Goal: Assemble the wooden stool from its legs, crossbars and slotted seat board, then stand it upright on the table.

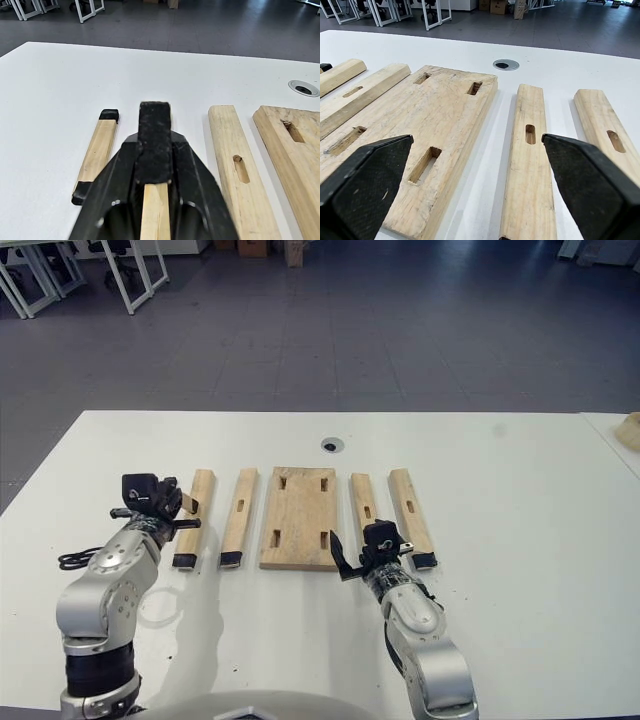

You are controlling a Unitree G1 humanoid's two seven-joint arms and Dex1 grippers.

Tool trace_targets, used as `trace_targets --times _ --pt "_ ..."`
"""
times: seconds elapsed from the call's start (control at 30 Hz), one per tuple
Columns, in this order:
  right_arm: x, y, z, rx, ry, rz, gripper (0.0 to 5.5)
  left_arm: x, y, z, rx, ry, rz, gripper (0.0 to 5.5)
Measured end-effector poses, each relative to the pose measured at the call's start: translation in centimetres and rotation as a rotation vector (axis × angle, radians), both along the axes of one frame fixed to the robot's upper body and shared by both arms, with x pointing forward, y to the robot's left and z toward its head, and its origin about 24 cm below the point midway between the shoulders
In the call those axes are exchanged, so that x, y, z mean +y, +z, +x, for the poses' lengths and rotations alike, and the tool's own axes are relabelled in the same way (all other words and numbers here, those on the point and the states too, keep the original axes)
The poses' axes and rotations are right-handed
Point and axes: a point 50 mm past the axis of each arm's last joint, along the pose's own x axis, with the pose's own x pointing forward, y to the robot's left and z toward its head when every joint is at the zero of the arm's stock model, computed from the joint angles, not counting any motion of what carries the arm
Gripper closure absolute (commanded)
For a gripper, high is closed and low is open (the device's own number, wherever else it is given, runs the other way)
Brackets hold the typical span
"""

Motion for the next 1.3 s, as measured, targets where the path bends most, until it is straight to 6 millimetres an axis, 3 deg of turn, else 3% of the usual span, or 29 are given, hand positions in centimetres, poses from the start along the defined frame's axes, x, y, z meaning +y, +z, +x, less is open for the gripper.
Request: trace_targets --times 0.27,0.53,0.8,1.3 --pt "0.1 -0.2 -0.2 0.008 -0.005 -0.002 0.75 1.4 1.3 2.1 0.117 -0.054 -0.114 5.07" --pt "0.5 -0.4 -0.6 0.018 -0.014 0.005 0.75 2.6 1.7 3.3 0.198 -0.197 -0.062 5.07" --pt "0.8 -0.5 -0.9 0.016 -0.029 0.023 0.75 3.9 2.9 6.0 0.3 -0.277 -0.064 5.07" --pt "0.9 -0.5 -0.9 0.014 -0.033 0.031 0.75 3.6 3.7 8.9 0.43 -0.362 -0.08 5.07"
